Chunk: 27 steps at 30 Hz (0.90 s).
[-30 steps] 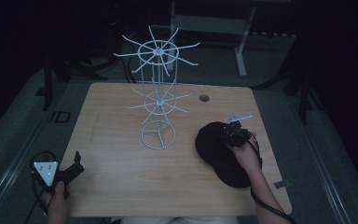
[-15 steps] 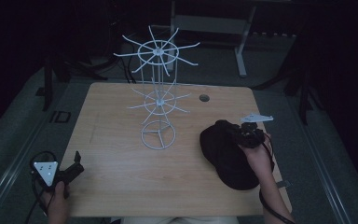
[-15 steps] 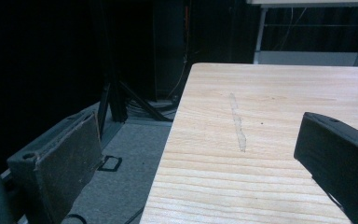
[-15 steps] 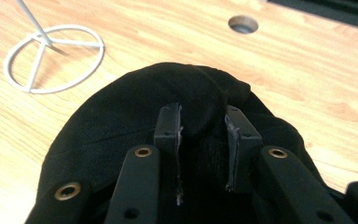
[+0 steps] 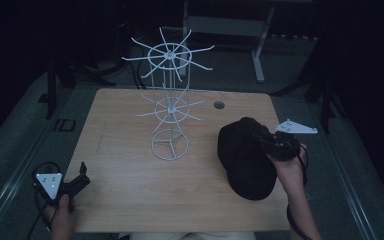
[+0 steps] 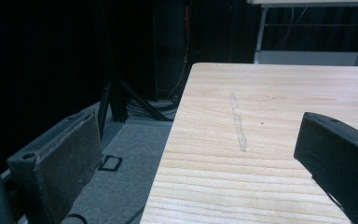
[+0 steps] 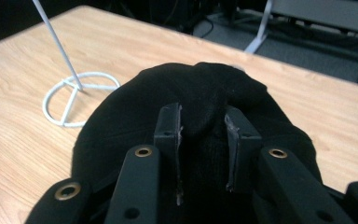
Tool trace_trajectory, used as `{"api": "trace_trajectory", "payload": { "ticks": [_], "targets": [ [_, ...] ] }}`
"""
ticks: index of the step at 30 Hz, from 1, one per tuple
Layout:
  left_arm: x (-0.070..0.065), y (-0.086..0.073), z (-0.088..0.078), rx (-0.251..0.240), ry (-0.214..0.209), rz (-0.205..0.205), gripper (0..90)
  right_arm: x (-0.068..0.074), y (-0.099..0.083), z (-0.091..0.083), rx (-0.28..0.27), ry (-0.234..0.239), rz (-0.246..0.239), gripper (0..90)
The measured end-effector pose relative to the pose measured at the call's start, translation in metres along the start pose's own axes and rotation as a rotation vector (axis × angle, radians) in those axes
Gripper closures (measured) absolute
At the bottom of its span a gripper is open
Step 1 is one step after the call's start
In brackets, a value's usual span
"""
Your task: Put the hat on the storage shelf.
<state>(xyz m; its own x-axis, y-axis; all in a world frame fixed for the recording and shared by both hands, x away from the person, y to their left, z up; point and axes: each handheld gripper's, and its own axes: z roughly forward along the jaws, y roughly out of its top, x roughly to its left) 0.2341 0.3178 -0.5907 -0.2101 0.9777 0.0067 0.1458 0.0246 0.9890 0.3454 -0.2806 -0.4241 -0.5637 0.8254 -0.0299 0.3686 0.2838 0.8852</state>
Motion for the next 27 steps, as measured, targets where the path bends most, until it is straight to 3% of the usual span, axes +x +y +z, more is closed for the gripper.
{"api": "trace_trajectory", "payload": {
  "ticks": [13,19,27],
  "targets": [
    [0.0,0.0,0.0,0.001,0.002,0.001,1.3,0.008,0.036,-0.033,-0.125,0.008,-0.037,70.4],
    [0.0,0.0,0.0,0.001,0.002,0.002,1.3,0.02,0.059,-0.052,-0.192,0.027,-0.077,70.4],
    [0.0,0.0,0.0,0.002,0.001,0.003,1.3,0.039,0.099,-0.09,-0.318,0.07,-0.131,70.4]
  ]
}}
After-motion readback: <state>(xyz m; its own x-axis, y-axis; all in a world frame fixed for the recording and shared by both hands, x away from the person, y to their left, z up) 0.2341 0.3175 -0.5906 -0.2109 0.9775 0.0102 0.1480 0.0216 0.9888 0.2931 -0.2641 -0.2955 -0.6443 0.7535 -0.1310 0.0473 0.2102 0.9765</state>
